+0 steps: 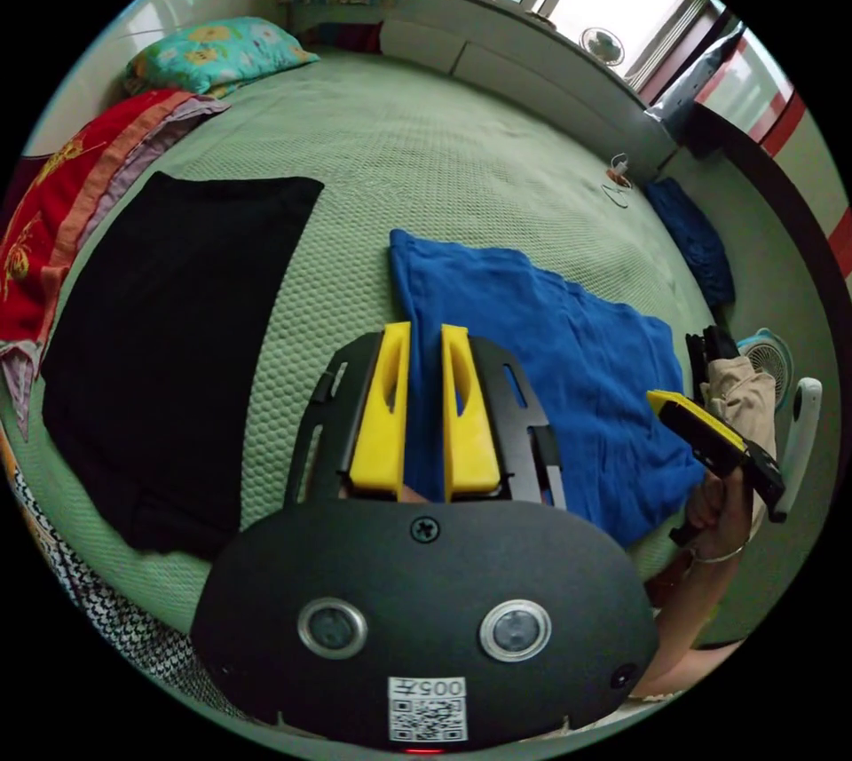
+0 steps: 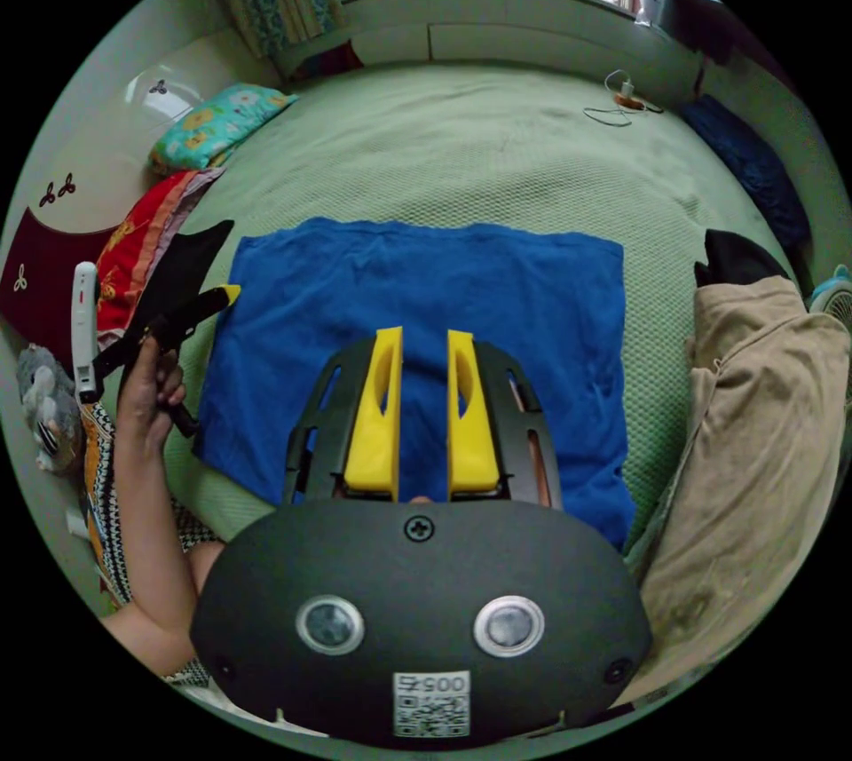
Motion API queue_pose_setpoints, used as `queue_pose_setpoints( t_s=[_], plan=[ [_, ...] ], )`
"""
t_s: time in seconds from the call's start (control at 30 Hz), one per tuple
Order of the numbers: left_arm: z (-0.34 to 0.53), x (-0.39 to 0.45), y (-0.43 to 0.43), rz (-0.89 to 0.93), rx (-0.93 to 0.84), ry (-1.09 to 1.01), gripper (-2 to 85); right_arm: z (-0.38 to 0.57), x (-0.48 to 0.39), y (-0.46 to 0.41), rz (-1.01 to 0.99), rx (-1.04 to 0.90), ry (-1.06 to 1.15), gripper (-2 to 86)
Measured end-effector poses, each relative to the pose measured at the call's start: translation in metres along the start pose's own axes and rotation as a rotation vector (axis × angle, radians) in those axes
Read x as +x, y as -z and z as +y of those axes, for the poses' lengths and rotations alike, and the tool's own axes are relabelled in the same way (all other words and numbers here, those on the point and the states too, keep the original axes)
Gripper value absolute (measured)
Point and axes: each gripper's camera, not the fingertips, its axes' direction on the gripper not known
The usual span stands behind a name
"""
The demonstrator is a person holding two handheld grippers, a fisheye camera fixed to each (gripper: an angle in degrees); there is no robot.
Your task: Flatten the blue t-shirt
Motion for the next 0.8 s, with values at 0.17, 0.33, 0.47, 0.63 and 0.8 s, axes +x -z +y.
queue_pose_setpoints(
  t_s=[0.17,0.33,0.47,0.63,0.8],
  plan=[
    [0.005,0.002,0.01,0.076,0.027,-0.008,4.3,0.004,0.013,0.0,-0.003,0.01,-0.009,7.2],
    [0.012,0.018,0.031,0.178,0.072,-0.139,3.6,0.008,0.026,0.003,-0.005,0.049,-0.014,6.2],
    [0.027,0.065,0.039,0.198,0.027,-0.491,3.3,0.012,0.034,0.011,-0.08,0.121,0.002,6.6],
    [0.056,0.113,0.032,0.241,-0.058,-0.837,1.3,0.015,0.042,0.019,-0.262,0.201,0.052,12.0],
    [0.058,0.114,0.023,0.326,-0.14,-0.854,0.3,0.012,0.069,0.012,-0.434,0.19,0.006,14.7]
  ],
)
